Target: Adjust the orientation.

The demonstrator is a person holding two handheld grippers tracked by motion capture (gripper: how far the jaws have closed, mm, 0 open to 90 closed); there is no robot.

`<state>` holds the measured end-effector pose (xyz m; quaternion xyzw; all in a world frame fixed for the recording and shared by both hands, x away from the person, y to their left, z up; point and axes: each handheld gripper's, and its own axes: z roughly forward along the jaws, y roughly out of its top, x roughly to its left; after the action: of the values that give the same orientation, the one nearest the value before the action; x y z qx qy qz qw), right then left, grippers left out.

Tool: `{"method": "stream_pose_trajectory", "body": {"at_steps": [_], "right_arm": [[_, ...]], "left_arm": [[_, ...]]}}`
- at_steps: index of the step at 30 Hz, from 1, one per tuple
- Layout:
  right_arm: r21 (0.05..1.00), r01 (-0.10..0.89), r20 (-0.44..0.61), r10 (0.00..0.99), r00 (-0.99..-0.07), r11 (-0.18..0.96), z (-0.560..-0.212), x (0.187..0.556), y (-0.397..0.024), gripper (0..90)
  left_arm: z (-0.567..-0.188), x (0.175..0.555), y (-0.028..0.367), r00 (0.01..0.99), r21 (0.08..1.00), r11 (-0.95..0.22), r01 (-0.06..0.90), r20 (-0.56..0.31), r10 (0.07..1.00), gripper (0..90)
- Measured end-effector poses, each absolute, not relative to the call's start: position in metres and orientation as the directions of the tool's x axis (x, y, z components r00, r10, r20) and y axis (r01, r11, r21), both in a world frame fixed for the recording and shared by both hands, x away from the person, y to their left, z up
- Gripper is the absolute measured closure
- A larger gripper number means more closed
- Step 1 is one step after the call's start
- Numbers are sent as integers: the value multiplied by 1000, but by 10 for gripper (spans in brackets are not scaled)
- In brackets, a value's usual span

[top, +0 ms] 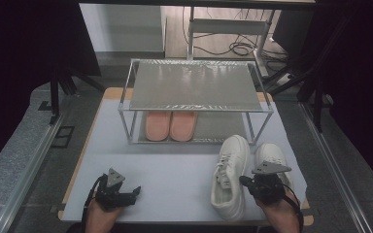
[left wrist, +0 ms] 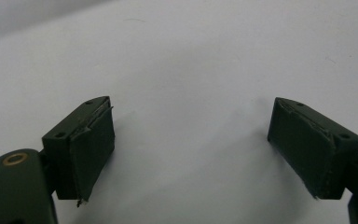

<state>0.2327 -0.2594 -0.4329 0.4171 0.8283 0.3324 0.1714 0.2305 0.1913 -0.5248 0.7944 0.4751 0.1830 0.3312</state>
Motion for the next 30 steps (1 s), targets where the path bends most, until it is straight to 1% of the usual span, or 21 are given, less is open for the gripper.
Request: {"method": "stream_pose_trajectory", "body": {"at_steps": [2,3,5,6,7,9,10,12,14,16,18,27,30], "right_arm": [[686,575,-72,828,-556,446,-428,231,-262,898],[680,580,-83,833,-546,448,-428,231,-264,898],[683,594,-70,848,-526,425,-426,232,-272,898],[677,598,-92,855,-511,430,-424,231,-275,898],[687,593,-92,859,-504,421,-422,229,-277,896],[707,594,-28,854,-520,385,-417,229,-283,889],[711,591,-25,853,-522,383,-415,229,-285,888],[700,590,-58,856,-513,401,-414,230,-286,884],[707,598,-10,851,-526,378,-413,234,-290,884],[703,604,-8,853,-523,376,-412,238,-293,885],[693,622,41,841,-539,364,-412,244,-296,878],[621,677,31,851,-524,394,-416,271,-301,880],[590,703,49,851,-522,398,-420,281,-300,895]], "left_arm": [[-525,230,191,481,700,-329,634,-24,876,147],[-525,230,191,481,700,-328,634,-25,876,146],[-525,231,191,481,700,-329,634,-24,876,147],[-525,231,191,481,700,-328,634,-24,877,146],[-525,231,191,479,701,-326,634,-25,877,146],[-525,231,191,478,702,-324,634,-26,878,146],[-525,231,191,478,701,-325,634,-26,878,147],[-525,231,191,480,699,-328,635,-24,877,147],[-525,231,191,480,700,-327,635,-25,877,147],[-525,231,191,480,699,-329,635,-24,877,147],[-525,231,191,480,700,-328,635,-25,877,147],[-525,231,191,478,702,-322,635,-29,878,147],[-525,231,191,480,700,-326,635,-27,877,147]]}}
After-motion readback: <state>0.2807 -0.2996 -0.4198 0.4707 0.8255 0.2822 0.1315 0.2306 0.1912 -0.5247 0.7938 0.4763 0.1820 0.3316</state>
